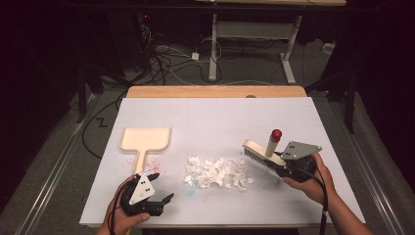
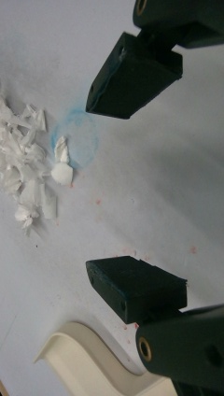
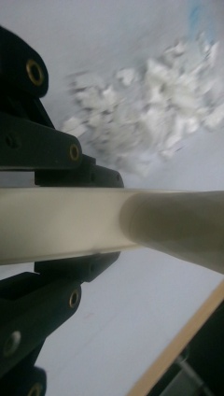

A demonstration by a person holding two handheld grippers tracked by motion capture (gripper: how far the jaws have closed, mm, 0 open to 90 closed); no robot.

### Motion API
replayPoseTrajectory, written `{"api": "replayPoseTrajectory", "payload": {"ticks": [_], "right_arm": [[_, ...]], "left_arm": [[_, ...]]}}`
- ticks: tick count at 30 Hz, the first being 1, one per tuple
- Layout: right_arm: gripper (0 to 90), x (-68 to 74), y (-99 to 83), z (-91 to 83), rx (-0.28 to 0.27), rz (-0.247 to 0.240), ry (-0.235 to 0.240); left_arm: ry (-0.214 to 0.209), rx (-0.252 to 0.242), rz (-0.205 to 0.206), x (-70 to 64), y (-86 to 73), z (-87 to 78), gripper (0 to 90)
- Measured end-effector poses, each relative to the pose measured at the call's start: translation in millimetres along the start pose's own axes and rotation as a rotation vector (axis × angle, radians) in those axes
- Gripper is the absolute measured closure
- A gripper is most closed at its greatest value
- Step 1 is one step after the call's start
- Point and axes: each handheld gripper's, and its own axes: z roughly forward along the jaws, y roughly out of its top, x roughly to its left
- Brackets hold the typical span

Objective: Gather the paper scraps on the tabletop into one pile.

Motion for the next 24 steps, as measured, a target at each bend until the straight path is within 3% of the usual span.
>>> {"api": "replayPoseTrajectory", "payload": {"ticks": [3, 4, 6, 14, 16, 19, 21, 24], "right_arm": [[67.6, 1.1, -2.8, 5.5, 0.026, 0.035, -0.040], [67.6, 0.7, -2.4, 12.7, 0.022, 0.096, -0.066], [67.7, 3.6, 0.4, 19.5, 0.020, 0.122, -0.062], [67.7, 35.4, 19.8, 37.0, -0.010, 0.125, -0.050], [67.6, 44.1, 28.3, 44.0, -0.030, 0.141, -0.010], [67.7, 47.9, 31.9, 44.6, -0.044, 0.137, 0.016], [67.7, 48.6, 32.3, 42.5, -0.059, 0.140, 0.008], [67.6, 37.6, 29.0, 32.3, -0.095, 0.168, -0.025]], "left_arm": [[0.003, 0.004, 0.011, -1.3, 2.1, 0.9, 20.5], [-0.001, 0.009, 0.020, -2.0, 2.8, 1.9, 21.1], [-0.003, 0.013, 0.025, -2.2, 3.0, 2.3, 21.1], [-0.022, 0.013, 0.011, -2.1, 4.1, 4.1, 21.1], [-0.031, 0.004, 0.011, -2.7, 5.2, 2.7, 21.2], [-0.029, 0.005, 0.012, -2.6, 5.2, 2.7, 21.1], [-0.026, 0.010, 0.011, -1.9, 4.7, 3.0, 21.1], [-0.026, 0.009, 0.008, -1.1, 3.8, 3.0, 21.2]]}}
